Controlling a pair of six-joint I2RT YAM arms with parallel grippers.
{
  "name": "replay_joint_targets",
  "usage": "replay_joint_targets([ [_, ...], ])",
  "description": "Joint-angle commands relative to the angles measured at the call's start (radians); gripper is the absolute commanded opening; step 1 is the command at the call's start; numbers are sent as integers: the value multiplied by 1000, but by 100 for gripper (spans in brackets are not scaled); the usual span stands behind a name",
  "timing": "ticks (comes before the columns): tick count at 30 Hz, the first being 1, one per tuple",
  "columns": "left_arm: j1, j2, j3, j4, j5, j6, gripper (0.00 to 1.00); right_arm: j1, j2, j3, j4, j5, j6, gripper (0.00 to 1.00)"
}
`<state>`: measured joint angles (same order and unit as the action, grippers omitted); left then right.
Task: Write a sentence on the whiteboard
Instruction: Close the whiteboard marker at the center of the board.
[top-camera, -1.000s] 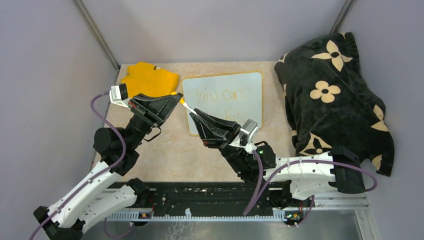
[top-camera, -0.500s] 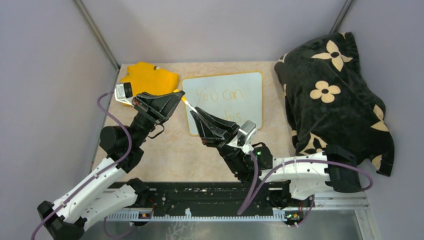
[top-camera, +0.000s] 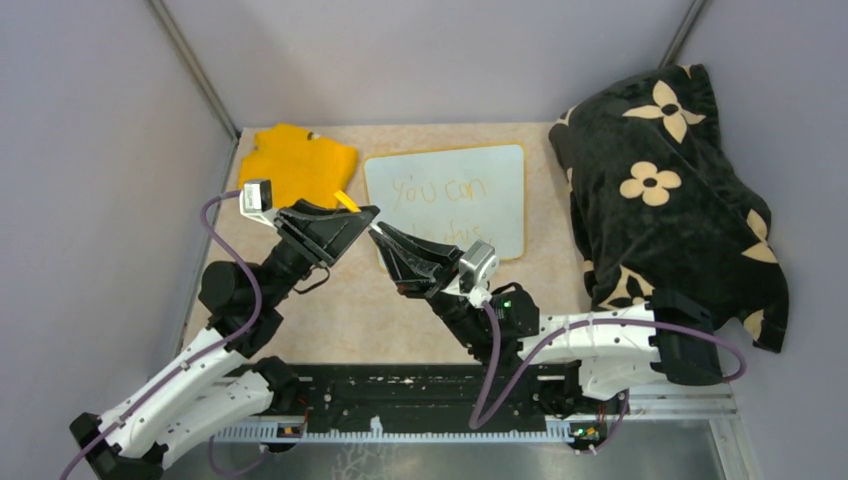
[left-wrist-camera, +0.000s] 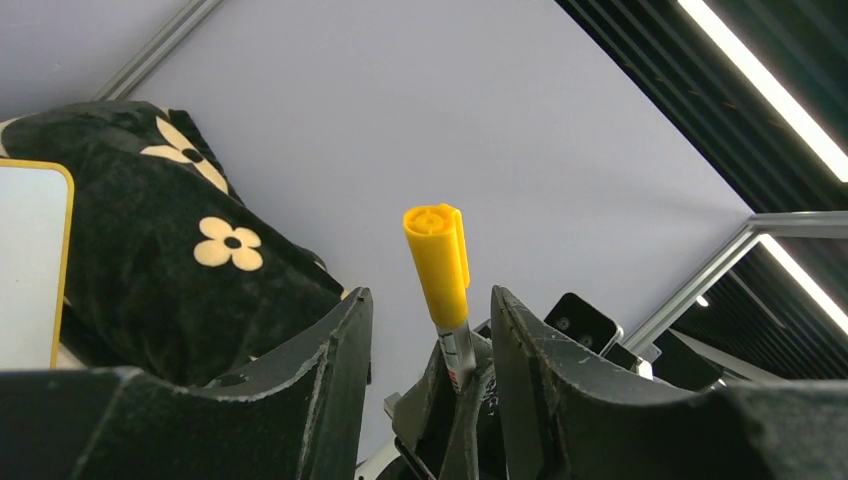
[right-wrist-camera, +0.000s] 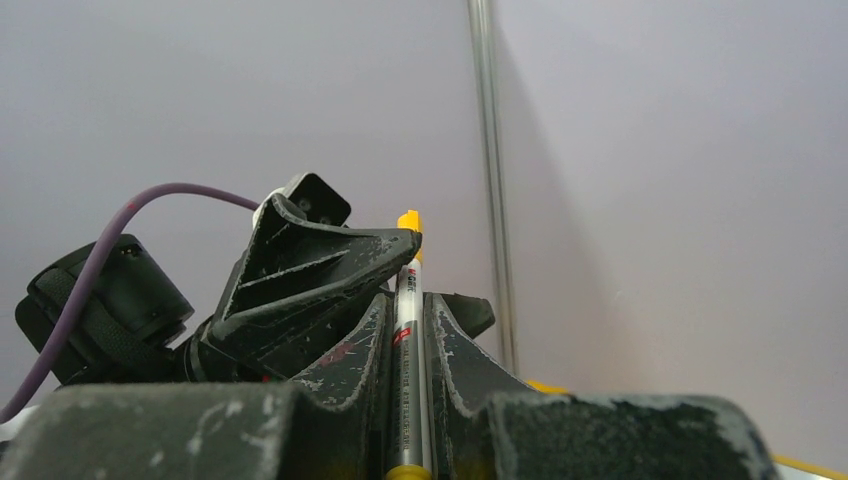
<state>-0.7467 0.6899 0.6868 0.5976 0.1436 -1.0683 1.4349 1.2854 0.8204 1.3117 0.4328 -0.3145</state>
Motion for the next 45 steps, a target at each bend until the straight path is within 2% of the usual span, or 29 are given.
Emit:
replay_joint_targets([
  [1, -7, -25, 13, 3, 11, 32, 53, -4, -39, 34, 18, -26, 29, 0],
  [8, -7, -51, -33, 74, -26, 6, 52, -5, -48, 11, 44, -16, 43, 0],
  [17, -6, -22, -30, 100, 1, -3, 54, -5, -42, 9, 64, -9, 47, 0],
  [23, -6, 4, -20, 109, 18, -14, 42, -5, -41, 8, 61, -12, 54, 0],
  [29, -6, 6, -19, 114, 8, -11, 36, -5, -48, 3, 49, -12, 58, 0],
  [38, -6, 27, -8, 125, 22, -18, 40, -5, -46, 2, 35, -14, 63, 0],
  [40, -6, 29, -7, 121, 25, -12, 34, -5, -44, 2, 33, -12, 63, 0],
  [45, -6, 19, -18, 117, 14, 5, 3, -5, -48, -11, 30, -5, 67, 0],
])
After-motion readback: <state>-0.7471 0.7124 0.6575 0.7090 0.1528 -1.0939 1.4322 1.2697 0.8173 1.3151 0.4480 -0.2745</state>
